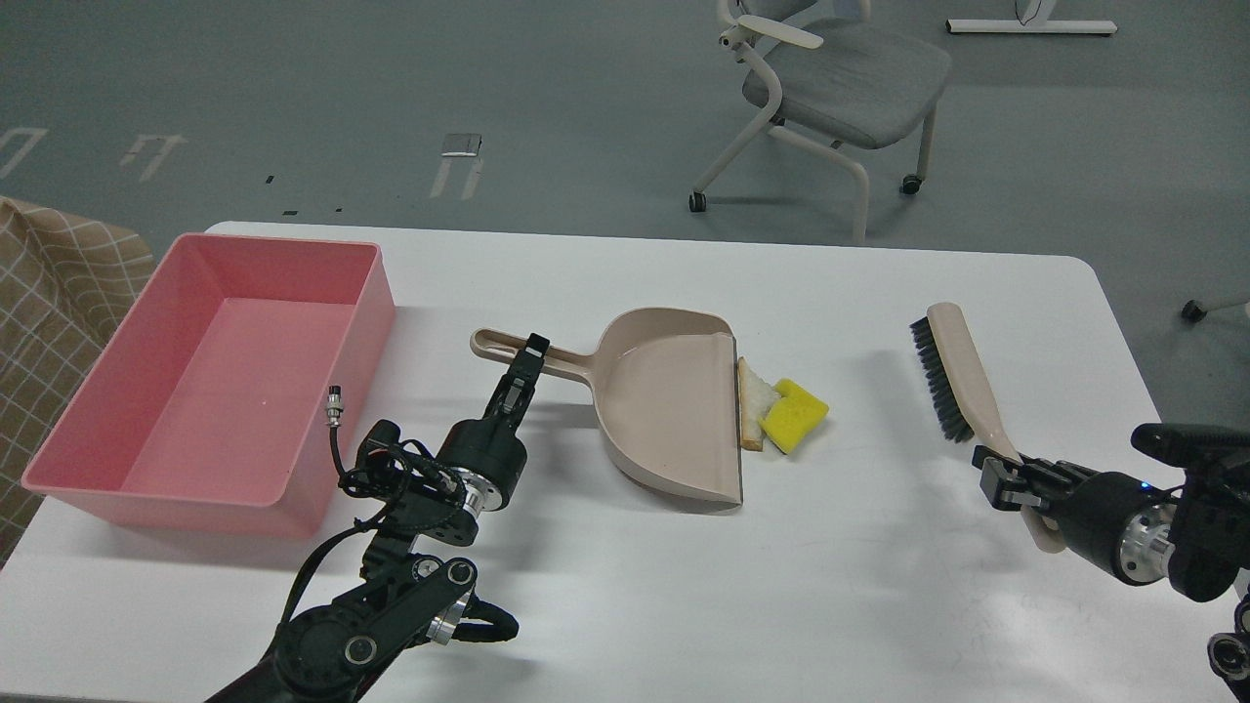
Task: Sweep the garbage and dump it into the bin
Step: 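Sweep the sponge and stick into the dustpan with the brush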
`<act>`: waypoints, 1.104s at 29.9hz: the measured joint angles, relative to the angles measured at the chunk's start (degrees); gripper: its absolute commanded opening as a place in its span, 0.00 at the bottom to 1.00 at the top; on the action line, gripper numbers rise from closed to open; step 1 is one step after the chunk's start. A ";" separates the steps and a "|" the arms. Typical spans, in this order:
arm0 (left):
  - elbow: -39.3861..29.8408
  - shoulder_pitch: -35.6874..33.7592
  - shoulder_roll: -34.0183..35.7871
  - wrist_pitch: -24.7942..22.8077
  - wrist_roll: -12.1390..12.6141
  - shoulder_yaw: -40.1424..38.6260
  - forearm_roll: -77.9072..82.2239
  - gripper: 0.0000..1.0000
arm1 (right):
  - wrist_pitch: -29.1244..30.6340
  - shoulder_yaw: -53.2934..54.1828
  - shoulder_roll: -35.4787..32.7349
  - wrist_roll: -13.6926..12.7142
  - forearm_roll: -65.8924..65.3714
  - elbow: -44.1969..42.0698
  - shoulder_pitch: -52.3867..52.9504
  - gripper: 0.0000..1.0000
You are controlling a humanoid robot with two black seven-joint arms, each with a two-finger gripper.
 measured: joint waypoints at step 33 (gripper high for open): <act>-0.72 0.47 -0.03 0.60 0.10 -0.01 0.08 0.03 | 0.00 -11.41 12.38 -4.35 -0.40 -0.50 3.43 0.07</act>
